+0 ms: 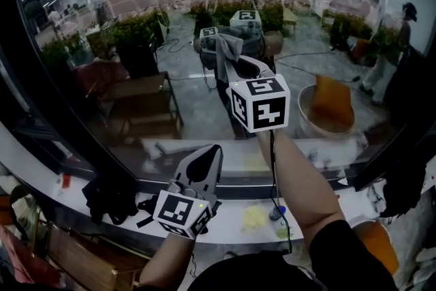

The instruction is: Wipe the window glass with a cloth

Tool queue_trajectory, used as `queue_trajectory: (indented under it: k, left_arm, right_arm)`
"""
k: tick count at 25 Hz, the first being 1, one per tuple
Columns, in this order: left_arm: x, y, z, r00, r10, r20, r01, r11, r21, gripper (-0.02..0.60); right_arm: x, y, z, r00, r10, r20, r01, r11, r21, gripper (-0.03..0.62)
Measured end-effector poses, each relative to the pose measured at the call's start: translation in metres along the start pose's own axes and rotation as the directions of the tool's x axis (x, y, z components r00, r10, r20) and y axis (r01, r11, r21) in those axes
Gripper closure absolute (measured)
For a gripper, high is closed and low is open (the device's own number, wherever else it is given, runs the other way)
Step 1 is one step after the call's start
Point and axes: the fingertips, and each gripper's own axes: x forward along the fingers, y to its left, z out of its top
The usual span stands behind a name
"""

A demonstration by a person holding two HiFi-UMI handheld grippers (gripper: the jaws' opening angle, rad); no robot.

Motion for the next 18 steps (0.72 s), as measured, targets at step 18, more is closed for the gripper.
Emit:
queue_trajectory:
  k: [18]
  left_arm:
    - [0.053,-0.072,-0.001,0.995,-0.098,-0.018,0.098,0.995,-0.001,0.574]
  right_arm:
    - [-0.051,-0.082,-0.001,0.998,-0.064,-0.002,0.064,0.998,0.015,0.549]
